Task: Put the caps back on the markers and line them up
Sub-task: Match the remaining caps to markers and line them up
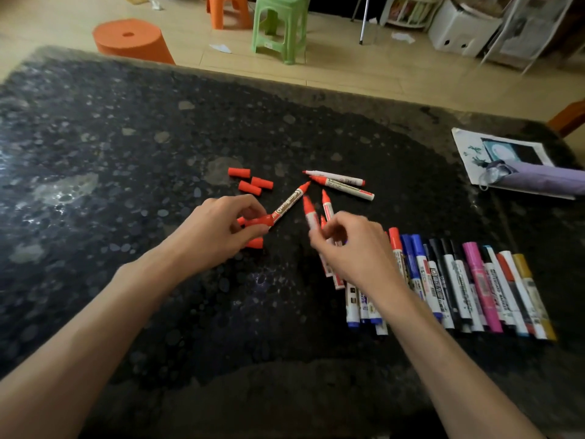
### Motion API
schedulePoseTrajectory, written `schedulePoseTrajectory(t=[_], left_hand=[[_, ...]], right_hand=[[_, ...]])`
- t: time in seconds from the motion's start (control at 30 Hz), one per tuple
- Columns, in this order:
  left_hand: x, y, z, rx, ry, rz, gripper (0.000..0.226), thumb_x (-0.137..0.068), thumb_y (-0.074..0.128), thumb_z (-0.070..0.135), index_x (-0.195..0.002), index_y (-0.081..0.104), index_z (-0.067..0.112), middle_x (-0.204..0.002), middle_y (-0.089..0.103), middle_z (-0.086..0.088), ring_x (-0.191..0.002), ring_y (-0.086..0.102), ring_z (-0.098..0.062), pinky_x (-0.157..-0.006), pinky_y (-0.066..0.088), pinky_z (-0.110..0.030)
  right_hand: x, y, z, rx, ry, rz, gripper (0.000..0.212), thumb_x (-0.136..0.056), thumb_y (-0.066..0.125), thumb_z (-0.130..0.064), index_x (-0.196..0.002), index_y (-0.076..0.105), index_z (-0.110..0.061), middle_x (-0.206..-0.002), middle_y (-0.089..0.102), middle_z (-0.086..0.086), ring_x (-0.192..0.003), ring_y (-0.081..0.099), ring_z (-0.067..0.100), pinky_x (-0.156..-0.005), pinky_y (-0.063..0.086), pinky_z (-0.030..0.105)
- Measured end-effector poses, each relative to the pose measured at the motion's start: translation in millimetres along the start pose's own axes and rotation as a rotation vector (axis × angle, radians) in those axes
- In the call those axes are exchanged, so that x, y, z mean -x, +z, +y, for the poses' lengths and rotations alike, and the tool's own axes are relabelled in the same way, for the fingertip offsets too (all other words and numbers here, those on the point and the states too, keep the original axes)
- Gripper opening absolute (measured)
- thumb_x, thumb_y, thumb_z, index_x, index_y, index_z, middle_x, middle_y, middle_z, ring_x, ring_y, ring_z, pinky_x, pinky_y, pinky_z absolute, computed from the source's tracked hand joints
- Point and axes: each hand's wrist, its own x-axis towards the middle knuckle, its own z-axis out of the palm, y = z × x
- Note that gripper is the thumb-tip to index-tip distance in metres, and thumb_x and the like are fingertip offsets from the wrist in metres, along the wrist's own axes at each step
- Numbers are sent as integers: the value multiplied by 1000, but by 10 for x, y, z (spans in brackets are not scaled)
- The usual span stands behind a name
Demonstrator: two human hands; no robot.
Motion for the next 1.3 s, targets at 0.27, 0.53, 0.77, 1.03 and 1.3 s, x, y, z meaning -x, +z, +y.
schedulePoseTrajectory(t=[0.27, 0.53, 0.77, 1.03, 1.3], left_hand=[[-25, -29, -18, 88, 73, 57, 7, -93, 69, 42, -99, 66, 43, -80, 63, 30, -74, 64, 5, -68, 46, -22], [-51, 25, -5, 94, 102, 36, 8, -92, 71, 39, -100, 70, 38, -78, 65, 36, -70, 62, 6, -67, 45, -21], [-64, 47, 37, 51, 158, 52, 8, -93, 71, 35, -97, 68, 42, -77, 59, 43, -72, 60, 7, -64, 38, -16], [-69, 97, 88, 125, 168, 32, 12, -92, 69, 38, -104, 74, 36, -76, 70, 16, -71, 68, -5, -70, 57, -32], [-34, 206, 214, 130, 244, 149, 13, -96, 69, 23, -102, 79, 27, -67, 65, 19, -68, 64, -6, -68, 51, -23]], right_hand=[[-22, -157, 219, -156, -301, 1, 19, -107, 55, -29, -122, 65, -32, -107, 61, -12, -105, 58, 5, -89, 51, 30], [-29, -174, 227, -164, -352, 61, 22, -106, 56, -18, -121, 67, -30, -107, 60, -8, -109, 54, 7, -94, 48, 31], [-19, -187, 218, -138, -370, 46, 23, -104, 59, -15, -121, 70, -27, -105, 62, -7, -108, 56, 10, -94, 49, 33], [8, -159, 158, -182, -378, -16, 20, -103, 63, -27, -121, 70, -30, -102, 59, -19, -105, 57, 2, -89, 44, 19], [83, -120, 129, -139, -351, 86, 28, -99, 64, -39, -122, 75, -28, -94, 64, -12, -88, 60, 5, -76, 51, 28]])
